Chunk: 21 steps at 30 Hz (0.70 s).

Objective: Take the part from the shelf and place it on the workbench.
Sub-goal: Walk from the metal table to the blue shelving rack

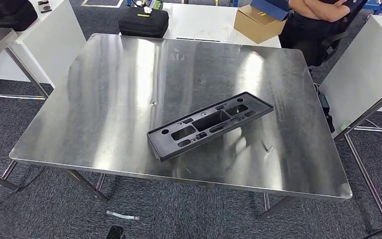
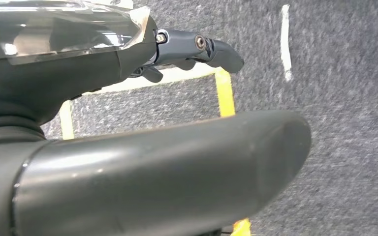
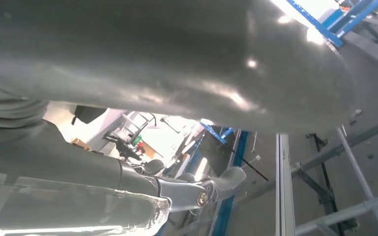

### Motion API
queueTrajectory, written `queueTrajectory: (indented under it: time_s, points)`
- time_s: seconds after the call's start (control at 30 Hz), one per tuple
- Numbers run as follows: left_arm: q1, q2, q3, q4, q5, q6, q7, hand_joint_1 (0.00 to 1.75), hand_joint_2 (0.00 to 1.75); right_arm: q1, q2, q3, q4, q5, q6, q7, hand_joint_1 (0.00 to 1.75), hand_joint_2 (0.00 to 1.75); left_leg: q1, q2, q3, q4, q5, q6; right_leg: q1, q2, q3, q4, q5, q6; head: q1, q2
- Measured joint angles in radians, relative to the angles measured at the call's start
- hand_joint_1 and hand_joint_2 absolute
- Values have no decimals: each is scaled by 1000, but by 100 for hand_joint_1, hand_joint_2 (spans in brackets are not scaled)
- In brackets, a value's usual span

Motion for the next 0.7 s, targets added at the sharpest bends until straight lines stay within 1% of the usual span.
queueTrajectory:
  time_s: [0.03, 0.07, 0.1, 0.13, 0.17, 0.2, 0.23, 0.27, 0.3, 0.33, 0.37, 0.4, 0.43, 0.47, 0.5, 0.53, 0.57, 0.6, 0.7]
  points:
    - [1, 0, 0, 0, 2, 0, 0, 0, 0, 0, 3, 2, 1, 1, 2, 0, 0, 0, 0, 0, -10, 0, 7, -1, -1, 0, -10, 47, -18, 4, 0, 0]
    - [1, -1, 0, 0, 4, 0, 0, 0, 0, -1, 5, 4, 2, 2, 3, 0, 0, 0, 1, 0, -20, 1, 14, -2, -2, 0, -3, 60, -22, 12, 0, 0]
    - [1, -1, 0, 0, 6, 0, 0, 0, 0, -3, 7, 7, 4, 3, 4, 0, 0, 0, 2, 0, -28, 2, 20, -5, -5, 0, 24, 32, -10, 23, 0, 0]
    - [1, -1, 0, 1, 6, 0, 0, 0, 0, -7, 8, 10, 4, 4, 5, 0, 0, 0, 3, 0, -35, 3, 25, -9, -9, -1, 70, -33, 10, 34, 0, 0]
    - [1, -1, 0, 1, 7, 0, 0, 0, 0, -12, 9, 13, 5, 5, 5, 0, 0, 0, 4, -1, -42, 5, 30, -14, -11, -1, 121, -110, 23, 41, 1, 0]
    - [1, -1, 0, 1, 7, 0, 0, 0, 0, -17, 10, 16, 6, 6, 5, 0, 0, 0, 4, -1, -47, 6, 36, -20, -9, 2, 160, -171, 34, 42, 0, 0]
    - [2, -1, 0, 1, 7, 0, -1, 0, 0, -21, 11, 18, 7, 6, 5, 0, 0, 0, 2, -2, -50, 9, 41, -27, -5, 4, 184, -211, 38, 39, 1, 0]
    - [2, -1, 0, 1, 8, 0, -1, 0, 0, -24, 13, 21, 8, 6, 6, 0, 0, 0, 1, -3, -53, 9, 46, -32, -1, 6, 191, -223, 37, 33, 1, 0]
    - [3, -1, 0, 1, 9, 0, -2, 0, 0, -25, 15, 22, 8, 7, 6, 0, 0, 0, 0, -3, -54, 9, 52, -37, 3, 8, 187, -221, 42, 26, 0, 0]
    - [3, 0, 0, 1, 11, 0, -3, 0, 0, -27, 18, 24, 10, 7, 7, 0, 0, 0, 1, -4, -57, 11, 53, -42, -1, 7, 183, -221, 46, 18, 0, 0]
    - [4, 0, 0, 1, 13, 0, -3, 0, 0, -29, 21, 26, 11, 7, 9, 0, 0, 0, 2, -4, -63, 18, 45, -47, -5, 5, 177, -220, 52, 8, 0, 0]
    - [4, 0, 0, 2, 15, 0, -4, 0, 0, -34, 24, 27, 12, 8, 10, 0, 0, 0, 4, -4, -75, 43, 19, -52, -9, 4, 170, -221, 59, -4, -1, 0]
    - [5, 0, 0, 2, 17, 0, -5, 0, 0, -40, 27, 29, 14, 10, 11, -1, 0, 0, 7, -4, -96, 94, -22, -57, -12, 2, 161, -222, 68, -17, -2, 0]
    - [5, 0, 0, 2, 18, 0, -6, 0, 0, -45, 29, 31, 15, 12, 12, -1, 0, 0, 8, -4, -120, 159, -69, -61, -9, 2, 152, -221, 75, -26, -3, 0]
    - [5, 0, 0, 2, 18, 0, -6, 0, 0, -50, 32, 33, 17, 13, 12, -1, 0, 0, 10, -3, -143, 230, -108, -64, -7, 1, 142, -221, 82, -33, -3, 0]
    - [5, 0, 0, 2, 19, 0, -7, 0, 0, -53, 35, 35, 19, 14, 13, -1, 0, 0, 11, -3, -158, 285, -132, -66, -4, 1, 133, -221, 88, -35, -3, 0]
    - [6, 0, 0, 3, 19, 0, -7, 0, 0, -55, 37, 36, 20, 14, 12, -1, 0, 0, 12, -3, -165, 315, -140, -67, -3, 1, 128, -221, 92, -35, -3, 0]
    - [6, 0, 0, 3, 19, 0, -7, 0, 0, -55, 38, 37, 21, 15, 12, -1, 0, 0, 12, -3, -166, 329, -142, -67, -2, 0, 125, -220, 95, -35, -3, 0]
    - [6, 0, 0, 3, 19, 0, -7, 0, 0, -56, 38, 37, 22, 15, 12, -1, 0, 0, 12, -3, -165, 330, -140, -66, -2, 0, 124, -220, 95, -35, -3, 0]
